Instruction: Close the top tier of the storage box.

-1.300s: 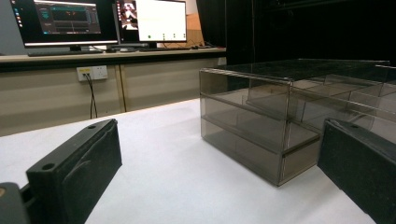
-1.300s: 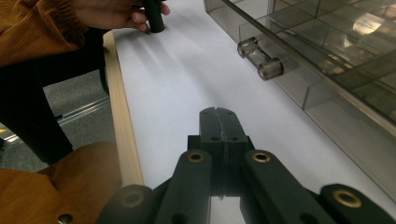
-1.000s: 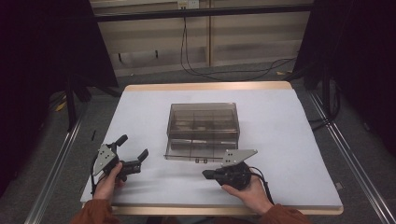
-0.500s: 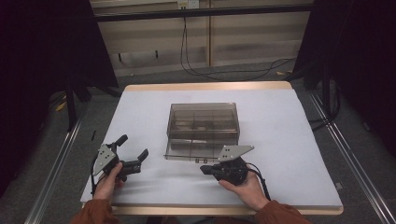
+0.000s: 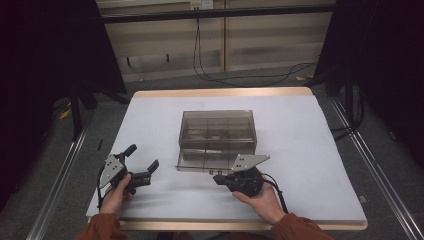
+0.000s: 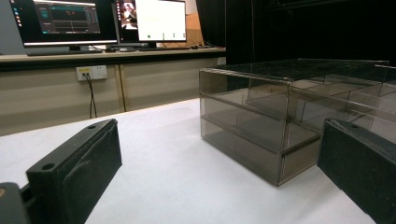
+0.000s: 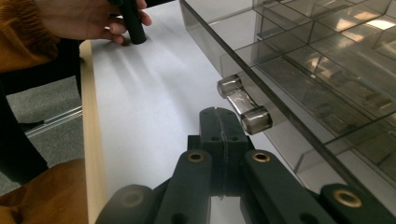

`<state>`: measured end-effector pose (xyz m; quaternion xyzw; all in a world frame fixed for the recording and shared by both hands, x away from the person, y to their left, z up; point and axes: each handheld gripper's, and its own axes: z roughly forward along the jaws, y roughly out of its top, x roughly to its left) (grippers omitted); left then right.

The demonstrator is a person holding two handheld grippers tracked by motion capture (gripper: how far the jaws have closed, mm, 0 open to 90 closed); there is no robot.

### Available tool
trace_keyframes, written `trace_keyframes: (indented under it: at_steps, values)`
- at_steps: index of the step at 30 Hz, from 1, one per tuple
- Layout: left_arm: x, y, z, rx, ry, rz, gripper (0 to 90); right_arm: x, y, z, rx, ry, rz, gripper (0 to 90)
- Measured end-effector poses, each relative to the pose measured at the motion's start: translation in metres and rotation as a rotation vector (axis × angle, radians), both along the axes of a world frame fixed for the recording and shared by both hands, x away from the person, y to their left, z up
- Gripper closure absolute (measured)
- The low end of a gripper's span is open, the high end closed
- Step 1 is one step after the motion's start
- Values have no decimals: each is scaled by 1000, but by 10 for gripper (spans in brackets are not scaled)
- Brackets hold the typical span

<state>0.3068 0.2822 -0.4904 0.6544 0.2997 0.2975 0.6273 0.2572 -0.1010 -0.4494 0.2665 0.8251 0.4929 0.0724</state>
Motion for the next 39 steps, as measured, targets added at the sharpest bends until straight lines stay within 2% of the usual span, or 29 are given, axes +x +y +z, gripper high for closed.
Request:
trace_keyframes:
  at_steps: [39]
  values:
    - [0, 1, 0, 8, 0, -2, 0, 4, 1, -2, -5, -11, -40, 900]
